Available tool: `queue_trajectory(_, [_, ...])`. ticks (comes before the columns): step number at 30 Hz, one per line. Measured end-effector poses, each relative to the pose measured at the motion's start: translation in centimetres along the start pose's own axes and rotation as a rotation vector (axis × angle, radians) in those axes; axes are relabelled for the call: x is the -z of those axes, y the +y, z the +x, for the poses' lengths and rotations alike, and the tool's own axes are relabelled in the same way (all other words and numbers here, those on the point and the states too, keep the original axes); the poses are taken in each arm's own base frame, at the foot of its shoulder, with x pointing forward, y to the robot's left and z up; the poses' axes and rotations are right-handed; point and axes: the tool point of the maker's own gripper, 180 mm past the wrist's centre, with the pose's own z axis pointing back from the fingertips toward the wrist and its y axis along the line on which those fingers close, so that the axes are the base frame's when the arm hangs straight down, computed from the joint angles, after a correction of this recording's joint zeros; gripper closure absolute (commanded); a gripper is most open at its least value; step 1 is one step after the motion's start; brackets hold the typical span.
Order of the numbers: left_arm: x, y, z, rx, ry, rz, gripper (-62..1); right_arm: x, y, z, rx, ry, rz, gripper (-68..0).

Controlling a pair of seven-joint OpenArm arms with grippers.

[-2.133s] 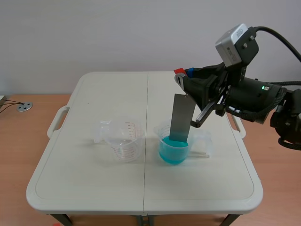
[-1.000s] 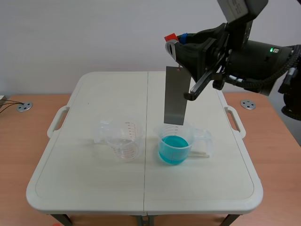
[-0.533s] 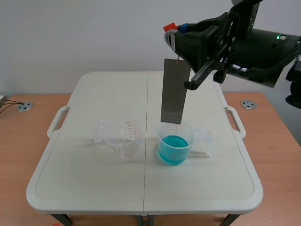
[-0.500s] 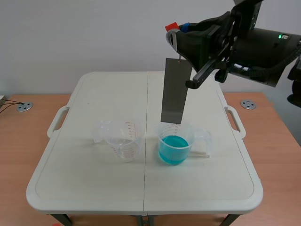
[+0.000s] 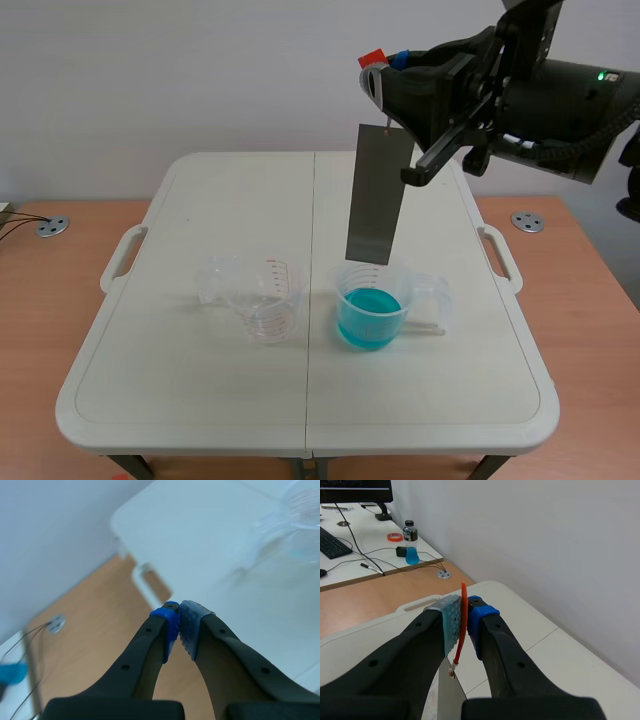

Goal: Hold the metal plate by the orange handle, dip it into the blue solution, take it out and point at it, then put the plate back in the beaker on the left.
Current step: 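Raise the plate and point at it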

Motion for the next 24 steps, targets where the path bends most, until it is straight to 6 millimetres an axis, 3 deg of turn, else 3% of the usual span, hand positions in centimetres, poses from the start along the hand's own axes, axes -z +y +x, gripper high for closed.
queue_trajectory(5, [3.5, -3.7, 2.0, 0.015, -0.044, -0.165, -1.9, 0.0, 0.0, 0.0, 0.000, 0.000, 0.000, -1.1])
queue_trajectory(14, [9.5, -8.4, 5.8, 0.066, -0.101, -0.289, -1.9, 0.0, 0.0, -0.1, 0.000, 0.003, 0.000, -1.1])
queue_trajectory(17, [10.8, -9.9, 7.2, 0.065, -0.135, -0.327, -1.9, 0.0, 0.0, -0.1, 0.000, 0.003, 0.000, -1.1])
queue_trajectory(24, [12.6, -13.8, 7.9, 0.094, -0.138, -0.437, -1.9, 0.0, 0.0, -0.1, 0.000, 0.003, 0.000, -1.1])
